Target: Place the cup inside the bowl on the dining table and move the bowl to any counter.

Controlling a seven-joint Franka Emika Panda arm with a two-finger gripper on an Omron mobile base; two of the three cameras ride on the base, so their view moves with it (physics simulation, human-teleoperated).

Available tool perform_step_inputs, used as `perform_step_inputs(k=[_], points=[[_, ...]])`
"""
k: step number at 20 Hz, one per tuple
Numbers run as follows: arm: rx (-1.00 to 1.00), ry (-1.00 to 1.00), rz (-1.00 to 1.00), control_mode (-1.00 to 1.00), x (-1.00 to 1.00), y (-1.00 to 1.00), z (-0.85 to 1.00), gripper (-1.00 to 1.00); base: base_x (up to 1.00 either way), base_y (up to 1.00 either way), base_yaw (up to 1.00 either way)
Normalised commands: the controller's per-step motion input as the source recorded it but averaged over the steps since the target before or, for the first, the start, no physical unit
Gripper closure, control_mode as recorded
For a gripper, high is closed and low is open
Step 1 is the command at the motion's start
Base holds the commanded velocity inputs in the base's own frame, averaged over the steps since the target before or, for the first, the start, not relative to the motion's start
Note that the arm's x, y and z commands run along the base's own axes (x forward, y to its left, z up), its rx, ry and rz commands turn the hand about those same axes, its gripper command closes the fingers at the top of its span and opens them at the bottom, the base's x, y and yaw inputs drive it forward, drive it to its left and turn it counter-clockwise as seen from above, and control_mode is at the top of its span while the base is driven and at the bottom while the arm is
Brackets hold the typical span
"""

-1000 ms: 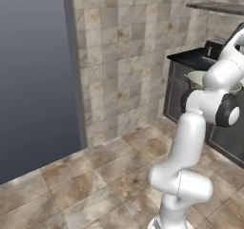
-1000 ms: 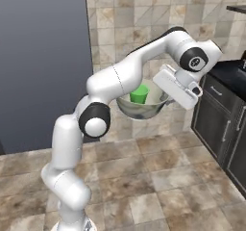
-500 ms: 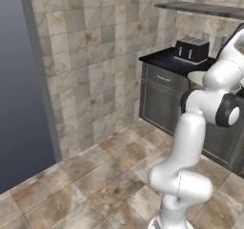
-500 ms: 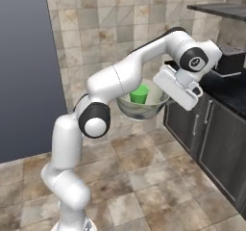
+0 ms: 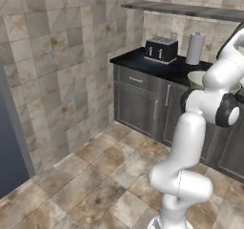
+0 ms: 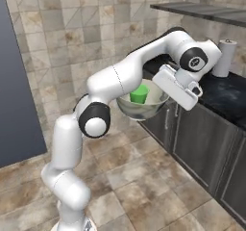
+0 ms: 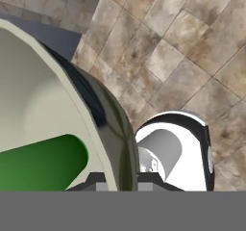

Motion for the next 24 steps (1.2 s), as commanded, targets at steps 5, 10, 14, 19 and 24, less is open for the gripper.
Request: perform_step_inputs(k=[5,10,14,19,24], points=[[0.00,0.00,0.00,1.00,0.00,0.00,0.00,1.00,0.38,-0.18,-0.36],[0.00,0.00,0.00,1.00,0.00,0.00,0.00,1.00,0.38,-0.09,-0.39],[0.00,0.00,0.00,1.00,0.00,0.00,0.00,1.00,0.39,0.00,-0.42],[0.00,0.00,0.00,1.00,0.00,0.00,0.00,1.00,0.41,0.00,-0.43],[0.00,0.00,0.00,1.00,0.00,0.00,0.00,1.00,0.48,0.00,-0.43]])
